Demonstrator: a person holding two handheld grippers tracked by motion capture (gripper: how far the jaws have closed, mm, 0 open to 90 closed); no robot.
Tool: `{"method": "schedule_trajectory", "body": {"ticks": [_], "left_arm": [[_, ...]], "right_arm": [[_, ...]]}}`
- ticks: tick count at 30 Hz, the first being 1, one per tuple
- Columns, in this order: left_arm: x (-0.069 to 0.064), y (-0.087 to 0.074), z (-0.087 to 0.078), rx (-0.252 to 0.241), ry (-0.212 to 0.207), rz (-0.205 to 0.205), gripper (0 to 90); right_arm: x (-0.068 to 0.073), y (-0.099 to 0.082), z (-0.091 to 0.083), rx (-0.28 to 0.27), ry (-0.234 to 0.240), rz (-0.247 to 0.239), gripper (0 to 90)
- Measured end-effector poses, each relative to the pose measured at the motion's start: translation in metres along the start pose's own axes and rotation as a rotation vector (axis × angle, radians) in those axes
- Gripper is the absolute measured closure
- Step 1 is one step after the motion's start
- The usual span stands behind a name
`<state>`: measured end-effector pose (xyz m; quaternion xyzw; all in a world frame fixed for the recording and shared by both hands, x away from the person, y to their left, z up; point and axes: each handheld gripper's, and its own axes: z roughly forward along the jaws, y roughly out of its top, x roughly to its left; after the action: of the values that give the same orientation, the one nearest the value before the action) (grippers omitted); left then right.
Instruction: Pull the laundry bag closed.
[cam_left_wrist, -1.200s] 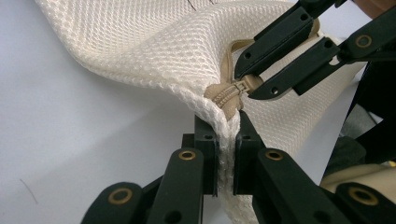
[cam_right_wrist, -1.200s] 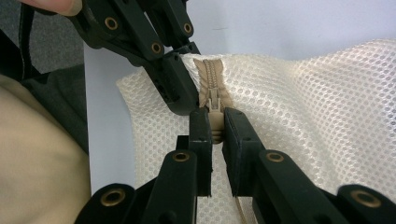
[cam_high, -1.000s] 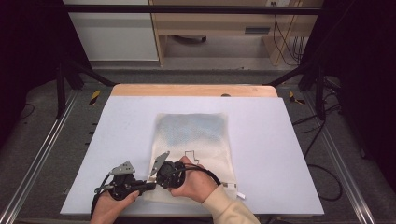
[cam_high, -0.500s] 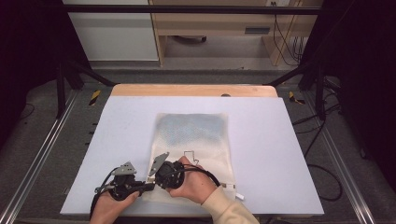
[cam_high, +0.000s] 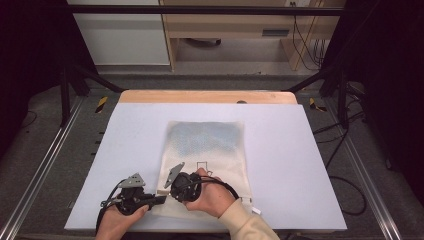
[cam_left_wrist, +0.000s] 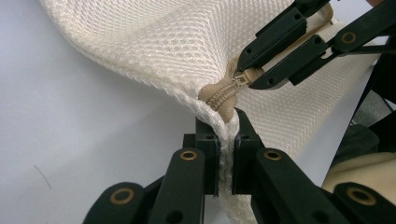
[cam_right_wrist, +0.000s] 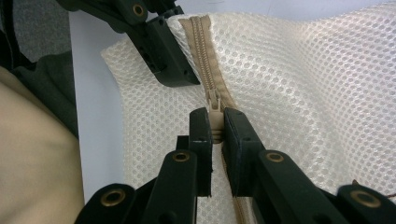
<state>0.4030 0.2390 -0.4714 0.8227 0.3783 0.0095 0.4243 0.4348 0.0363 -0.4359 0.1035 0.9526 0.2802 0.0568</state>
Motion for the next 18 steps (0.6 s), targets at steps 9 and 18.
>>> {"method": "schedule_trajectory", "body": {"ticks": [9, 18], "left_arm": [[-0.002, -0.001, 0.002, 0.004, -0.002, 0.007, 84.2], [-0.005, -0.002, 0.007, 0.018, -0.018, 0.024, 84.0]], "right_arm": [[-0.003, -0.006, 0.0, -0.001, 0.01, 0.015, 82.4], [-0.004, -0.011, -0.002, 0.0, 0.021, 0.019, 82.4]]}}
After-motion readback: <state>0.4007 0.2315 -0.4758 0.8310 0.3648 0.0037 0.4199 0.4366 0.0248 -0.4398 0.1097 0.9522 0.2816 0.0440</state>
